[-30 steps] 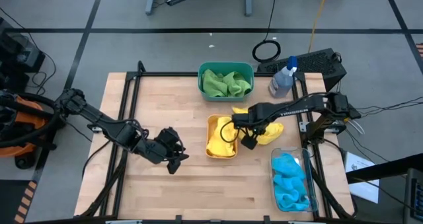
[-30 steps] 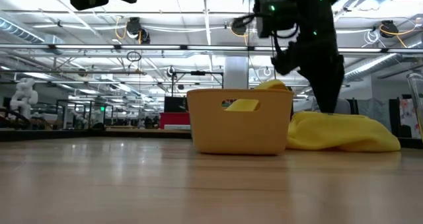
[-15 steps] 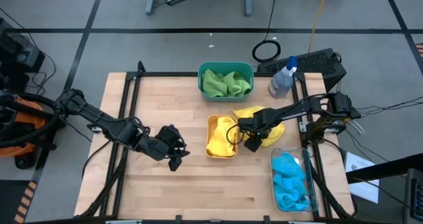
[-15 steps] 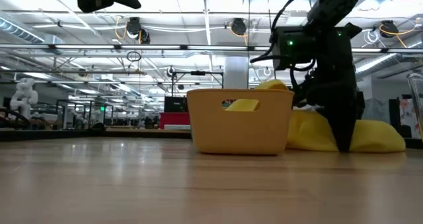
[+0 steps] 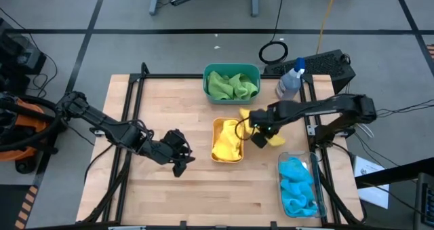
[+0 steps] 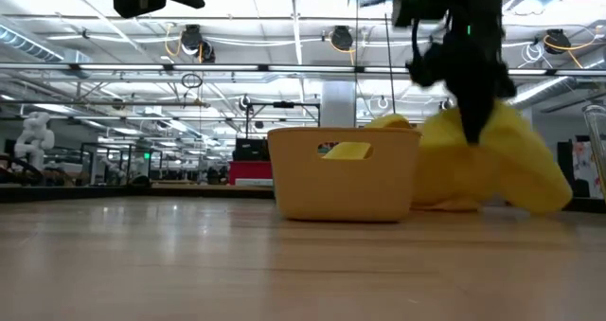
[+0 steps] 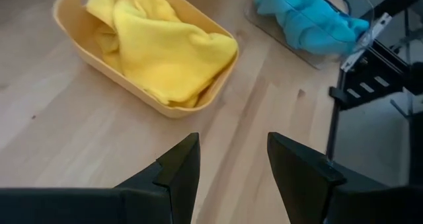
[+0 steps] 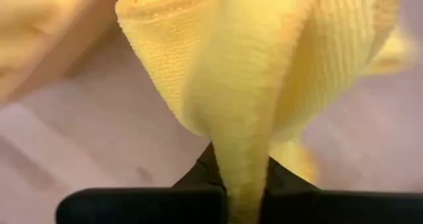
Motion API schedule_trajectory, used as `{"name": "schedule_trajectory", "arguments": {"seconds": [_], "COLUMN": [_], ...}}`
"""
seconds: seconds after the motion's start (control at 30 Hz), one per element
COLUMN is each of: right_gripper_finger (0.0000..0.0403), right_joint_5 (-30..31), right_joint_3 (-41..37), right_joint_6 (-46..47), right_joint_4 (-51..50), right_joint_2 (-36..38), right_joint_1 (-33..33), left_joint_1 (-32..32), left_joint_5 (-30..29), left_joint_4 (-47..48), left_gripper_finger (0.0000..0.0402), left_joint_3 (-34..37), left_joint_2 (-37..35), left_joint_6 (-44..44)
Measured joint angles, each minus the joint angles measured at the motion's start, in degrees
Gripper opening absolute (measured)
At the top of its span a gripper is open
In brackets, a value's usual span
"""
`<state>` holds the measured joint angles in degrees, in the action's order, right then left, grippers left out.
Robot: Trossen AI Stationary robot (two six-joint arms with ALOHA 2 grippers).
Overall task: Sort microfiber towel by color & place in baskets
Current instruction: Put the yellow microfiber towel into the yellow bin
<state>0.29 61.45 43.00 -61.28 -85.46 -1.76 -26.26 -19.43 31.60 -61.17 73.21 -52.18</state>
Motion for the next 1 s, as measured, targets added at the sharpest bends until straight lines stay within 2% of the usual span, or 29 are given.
{"name": "schedule_trajectory", "arguments": {"seconds": [0.17,0.27,0.47,0.67,0.77,1.0], "right_gripper_finger": [0.0004,0.0003,0.0003,0.0003,0.0003,0.0003], "right_joint_5": [4.82,8.28,16.17,22.37,23.71,23.19], "right_joint_3": [11.59,18.72,27.05,28.37,28.37,28.37], "right_joint_6": [5.73,7.17,6.75,0.42,-3.98,-11.86], "right_joint_4": [-8.83,-6.66,13.55,37.22,48.08,65.98], "right_joint_2": [5.95,9.59,13.87,13.24,11.32,5.53], "right_joint_1": [1.54,4.00,10.75,17.51,19.67,22.04], "left_joint_1": [-0.55,-0.50,-0.48,-0.44,-0.62,-3.76], "left_joint_5": [1.50,2.28,2.67,0.34,-3.71,-15.33], "left_joint_4": [-2.98,-7.27,-22.41,-43.27,-47.60,-46.74], "left_gripper_finger": [0.0183,0.0183,0.0183,0.0183,0.0183,0.0183], "left_joint_3": [0.00,0.00,0.00,-1.71,-6.00,-20.89], "left_joint_2": [0.00,0.00,-0.09,-0.13,-0.20,-0.25], "left_joint_6": [-0.05,-0.04,1.30,10.76,18.69,45.56]}}
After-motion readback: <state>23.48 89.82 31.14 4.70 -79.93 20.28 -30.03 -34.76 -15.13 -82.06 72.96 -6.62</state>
